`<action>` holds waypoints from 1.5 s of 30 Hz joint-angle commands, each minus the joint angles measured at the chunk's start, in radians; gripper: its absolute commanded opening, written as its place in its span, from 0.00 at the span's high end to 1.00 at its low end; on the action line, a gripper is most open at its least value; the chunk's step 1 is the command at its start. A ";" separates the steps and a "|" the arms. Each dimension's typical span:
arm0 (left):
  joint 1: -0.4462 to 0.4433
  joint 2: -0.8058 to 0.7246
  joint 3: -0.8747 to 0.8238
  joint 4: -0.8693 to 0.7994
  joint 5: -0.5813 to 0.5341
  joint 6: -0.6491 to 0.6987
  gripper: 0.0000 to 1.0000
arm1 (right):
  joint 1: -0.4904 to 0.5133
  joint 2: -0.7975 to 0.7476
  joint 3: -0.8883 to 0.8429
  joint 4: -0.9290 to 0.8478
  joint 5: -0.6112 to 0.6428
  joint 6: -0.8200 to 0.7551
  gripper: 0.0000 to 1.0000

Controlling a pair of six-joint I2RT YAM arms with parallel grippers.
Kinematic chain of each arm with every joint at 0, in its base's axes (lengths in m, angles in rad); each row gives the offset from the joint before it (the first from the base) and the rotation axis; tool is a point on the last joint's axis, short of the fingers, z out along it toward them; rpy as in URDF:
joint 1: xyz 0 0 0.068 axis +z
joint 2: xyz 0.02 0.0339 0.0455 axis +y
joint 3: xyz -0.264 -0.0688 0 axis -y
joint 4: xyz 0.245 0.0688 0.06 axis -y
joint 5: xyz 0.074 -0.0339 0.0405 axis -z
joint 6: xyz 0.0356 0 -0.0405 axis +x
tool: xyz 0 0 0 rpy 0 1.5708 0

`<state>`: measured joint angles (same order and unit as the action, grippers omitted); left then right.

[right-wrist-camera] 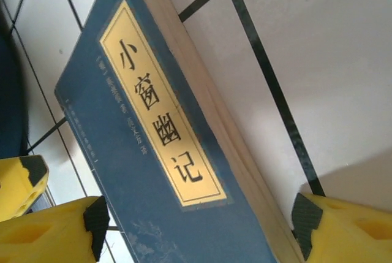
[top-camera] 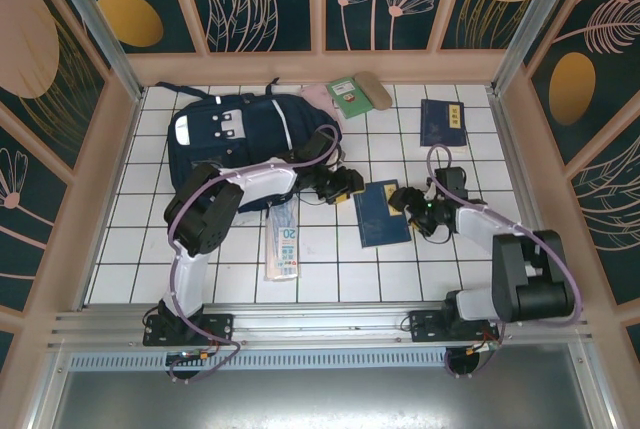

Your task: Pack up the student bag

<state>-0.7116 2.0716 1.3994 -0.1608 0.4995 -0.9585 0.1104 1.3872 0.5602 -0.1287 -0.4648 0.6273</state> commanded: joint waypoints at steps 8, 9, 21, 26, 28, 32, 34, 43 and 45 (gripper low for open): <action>0.009 0.106 0.208 -0.354 -0.026 0.357 0.47 | -0.012 -0.025 0.068 -0.058 0.089 -0.072 0.21; 0.009 0.122 0.228 -0.376 -0.022 0.381 0.47 | -0.013 -0.011 0.061 -0.036 0.075 -0.070 0.21; 0.032 0.061 0.018 -0.127 0.001 0.221 0.47 | 0.060 0.188 0.113 0.068 -0.035 -0.020 0.33; 0.034 0.149 0.020 0.034 0.212 0.112 0.47 | 0.080 0.196 0.093 0.105 -0.093 0.002 0.48; 0.035 0.176 0.061 0.014 0.234 0.114 0.48 | 0.080 0.185 0.096 0.099 -0.111 -0.002 0.53; 0.039 0.188 0.105 -0.042 0.228 0.145 0.48 | 0.080 0.130 0.064 0.154 -0.143 0.044 0.57; 0.046 0.176 0.103 -0.061 0.208 0.151 0.48 | 0.088 0.109 0.064 0.175 -0.154 0.038 0.58; 0.104 0.178 0.164 -0.203 0.217 0.215 0.49 | 0.158 0.077 0.168 0.077 -0.076 0.012 0.79; 0.109 0.157 0.147 -0.190 0.213 0.212 0.49 | 0.166 0.085 0.165 0.098 -0.091 0.028 0.84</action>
<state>-0.6125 2.2227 1.5383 -0.3161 0.6884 -0.7712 0.2512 1.4837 0.7010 -0.0742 -0.5110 0.6361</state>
